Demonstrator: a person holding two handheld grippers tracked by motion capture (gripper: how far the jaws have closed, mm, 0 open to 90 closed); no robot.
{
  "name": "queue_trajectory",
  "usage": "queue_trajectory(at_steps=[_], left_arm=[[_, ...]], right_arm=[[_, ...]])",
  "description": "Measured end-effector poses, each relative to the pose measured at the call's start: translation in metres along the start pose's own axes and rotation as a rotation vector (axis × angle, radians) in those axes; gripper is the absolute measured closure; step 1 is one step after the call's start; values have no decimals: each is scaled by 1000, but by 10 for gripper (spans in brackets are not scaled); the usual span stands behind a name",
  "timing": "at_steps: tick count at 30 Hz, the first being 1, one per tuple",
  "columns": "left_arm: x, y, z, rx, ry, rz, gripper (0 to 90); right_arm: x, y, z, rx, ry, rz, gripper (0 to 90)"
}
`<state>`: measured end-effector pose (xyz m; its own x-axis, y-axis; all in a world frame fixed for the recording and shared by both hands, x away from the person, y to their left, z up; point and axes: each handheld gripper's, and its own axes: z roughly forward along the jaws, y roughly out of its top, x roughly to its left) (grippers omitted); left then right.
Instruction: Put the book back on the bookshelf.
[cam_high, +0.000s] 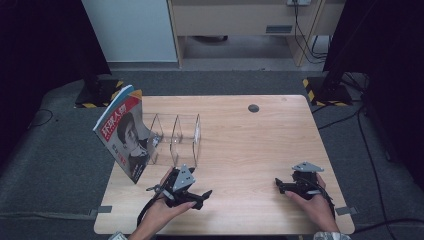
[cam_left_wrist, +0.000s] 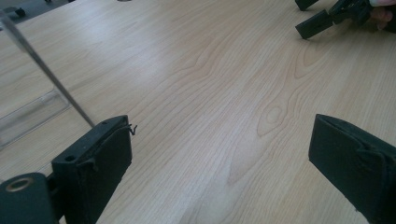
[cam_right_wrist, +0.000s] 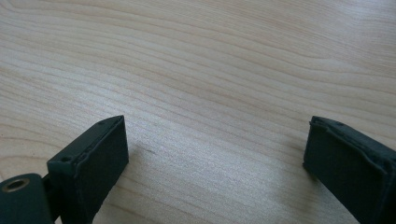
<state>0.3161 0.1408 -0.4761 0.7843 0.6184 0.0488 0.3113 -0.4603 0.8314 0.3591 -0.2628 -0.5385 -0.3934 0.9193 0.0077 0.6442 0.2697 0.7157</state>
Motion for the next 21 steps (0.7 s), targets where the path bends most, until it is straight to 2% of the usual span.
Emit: queue_trajectory(at_steps=[10,11,14,16,21], left_arm=[[-17,8,32,49,-62,37,63],[-17,10,35,47,-71,37,63],[-17,19,44,19,-89,4,65],[-20,23,50,3,-84,13,82],[-29,25,65,33,-107,29,74]], right_arm=[[0,0,0,0,2,0,65],[0,0,0,0,2,0,65],[0,0,0,0,3,-1,64],[0,0,0,0,2,-2,64],[0,0,0,0,2,-2,64]])
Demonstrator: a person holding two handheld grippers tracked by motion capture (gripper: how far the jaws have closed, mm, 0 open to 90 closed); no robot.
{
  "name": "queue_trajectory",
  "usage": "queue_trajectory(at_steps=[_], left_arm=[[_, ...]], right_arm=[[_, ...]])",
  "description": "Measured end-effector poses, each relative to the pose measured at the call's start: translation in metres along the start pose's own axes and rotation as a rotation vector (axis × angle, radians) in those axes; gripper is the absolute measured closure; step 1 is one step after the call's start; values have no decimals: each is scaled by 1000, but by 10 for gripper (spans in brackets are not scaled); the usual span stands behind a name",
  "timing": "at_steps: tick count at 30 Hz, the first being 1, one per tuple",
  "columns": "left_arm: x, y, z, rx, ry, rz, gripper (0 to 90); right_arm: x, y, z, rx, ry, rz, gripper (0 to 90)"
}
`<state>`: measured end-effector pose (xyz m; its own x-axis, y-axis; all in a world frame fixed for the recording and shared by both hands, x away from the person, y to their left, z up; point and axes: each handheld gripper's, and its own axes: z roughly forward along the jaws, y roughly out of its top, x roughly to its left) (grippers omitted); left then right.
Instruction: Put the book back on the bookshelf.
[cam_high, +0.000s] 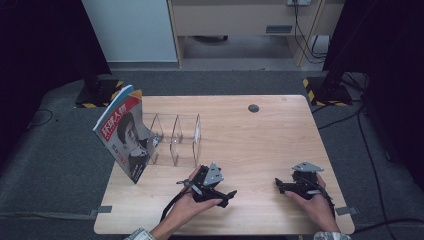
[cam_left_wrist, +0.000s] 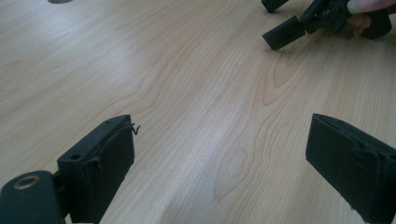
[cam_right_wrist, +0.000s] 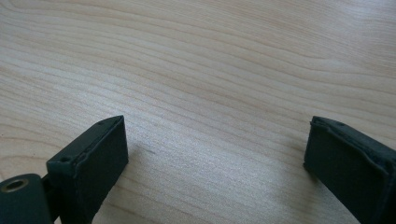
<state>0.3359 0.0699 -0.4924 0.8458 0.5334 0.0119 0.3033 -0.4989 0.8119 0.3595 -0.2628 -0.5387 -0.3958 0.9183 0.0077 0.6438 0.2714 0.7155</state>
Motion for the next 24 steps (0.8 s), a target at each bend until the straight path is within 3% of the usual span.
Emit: queue_trajectory(at_steps=[10,15,24], left_arm=[[-1,-1,41,83,-6,-28,68],[3,4,64,126,27,-51,70],[20,2,77,149,65,-94,65]], right_arm=[[0,0,0,0,0,0,63],[0,0,0,2,2,-2,60],[0,0,0,1,4,-7,57]])
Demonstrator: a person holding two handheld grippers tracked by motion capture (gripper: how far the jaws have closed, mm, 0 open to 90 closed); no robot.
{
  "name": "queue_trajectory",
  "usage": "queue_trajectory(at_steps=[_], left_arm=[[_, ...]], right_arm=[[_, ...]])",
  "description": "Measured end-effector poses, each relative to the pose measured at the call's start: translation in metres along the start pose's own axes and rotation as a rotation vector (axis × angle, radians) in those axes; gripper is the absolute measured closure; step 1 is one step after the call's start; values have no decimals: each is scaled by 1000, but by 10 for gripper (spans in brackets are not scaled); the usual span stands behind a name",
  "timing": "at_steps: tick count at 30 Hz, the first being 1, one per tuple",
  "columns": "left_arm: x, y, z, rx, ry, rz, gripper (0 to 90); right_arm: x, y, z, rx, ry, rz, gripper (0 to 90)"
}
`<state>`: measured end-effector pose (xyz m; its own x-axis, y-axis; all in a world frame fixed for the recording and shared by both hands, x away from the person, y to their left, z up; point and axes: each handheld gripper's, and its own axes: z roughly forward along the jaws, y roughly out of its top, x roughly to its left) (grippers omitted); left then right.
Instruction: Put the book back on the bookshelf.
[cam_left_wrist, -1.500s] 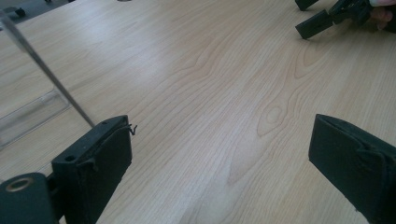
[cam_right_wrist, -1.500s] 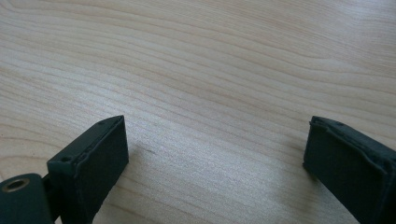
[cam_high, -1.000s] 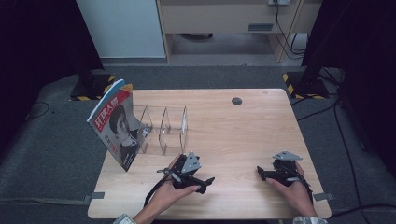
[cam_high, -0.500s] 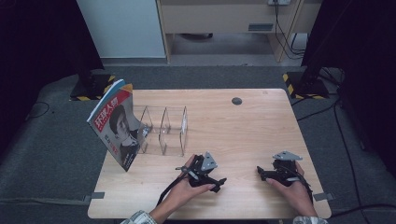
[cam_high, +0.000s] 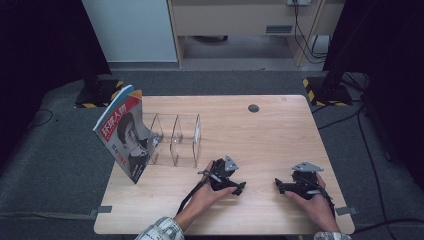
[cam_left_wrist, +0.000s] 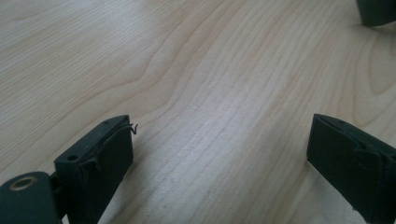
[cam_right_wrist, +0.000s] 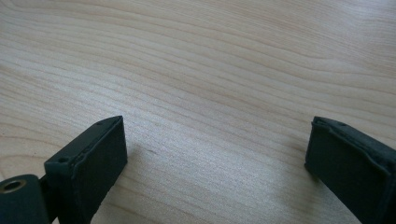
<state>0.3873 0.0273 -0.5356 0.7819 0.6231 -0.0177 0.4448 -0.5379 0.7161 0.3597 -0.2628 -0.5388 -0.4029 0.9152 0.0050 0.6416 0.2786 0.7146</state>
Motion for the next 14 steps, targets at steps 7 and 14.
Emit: queue_trajectory(at_steps=[7,14], left_arm=[[1,0,2,16,14,12,39],[2,0,3,24,27,2,7]], right_arm=[[0,0,0,0,0,1,57],[0,0,0,2,2,-1,52]])
